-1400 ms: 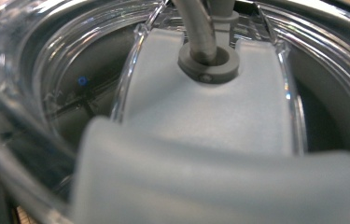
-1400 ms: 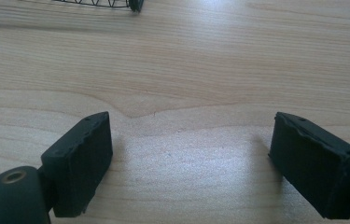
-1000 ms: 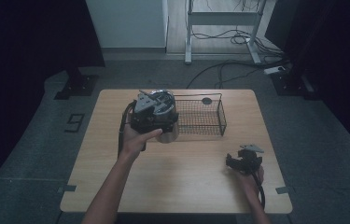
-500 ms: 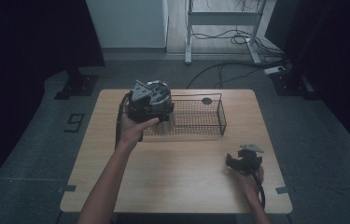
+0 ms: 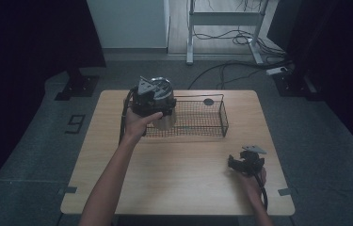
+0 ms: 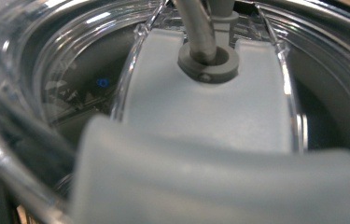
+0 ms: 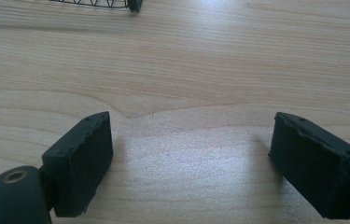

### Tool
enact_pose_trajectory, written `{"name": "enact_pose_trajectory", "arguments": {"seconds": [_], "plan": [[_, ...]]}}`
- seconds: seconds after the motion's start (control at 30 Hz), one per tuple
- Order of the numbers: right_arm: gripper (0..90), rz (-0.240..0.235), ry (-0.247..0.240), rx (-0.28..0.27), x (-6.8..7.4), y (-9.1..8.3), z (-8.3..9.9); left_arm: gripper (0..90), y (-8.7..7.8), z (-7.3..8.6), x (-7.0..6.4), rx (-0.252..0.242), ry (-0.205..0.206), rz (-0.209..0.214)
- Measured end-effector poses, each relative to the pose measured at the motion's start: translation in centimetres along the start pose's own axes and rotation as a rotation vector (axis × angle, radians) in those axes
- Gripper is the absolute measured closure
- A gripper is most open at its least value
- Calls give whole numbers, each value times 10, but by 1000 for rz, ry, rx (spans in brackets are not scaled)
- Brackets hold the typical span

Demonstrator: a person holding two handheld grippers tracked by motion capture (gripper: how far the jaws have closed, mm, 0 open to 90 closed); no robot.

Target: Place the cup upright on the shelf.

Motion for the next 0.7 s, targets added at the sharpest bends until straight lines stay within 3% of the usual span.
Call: {"name": "enact_pose_trajectory", "arguments": {"seconds": [0.23,0.7], "plan": [[131,-1,0,-2,0,0,0,40,20,-3,11,8,7,-34],[132,0,-1,-3,0,0,0,40,59,1,19,10,8,-65]]}}
Point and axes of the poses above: each handheld gripper's, and its own axes: y roughly forward along the jaws, z roughly out of its underside, x roughly to its left, the point moved 8 cm from there along y, roughly forward along the jaws, and after that the axes turned 10 degrees about -y, right-handed, at the moved point
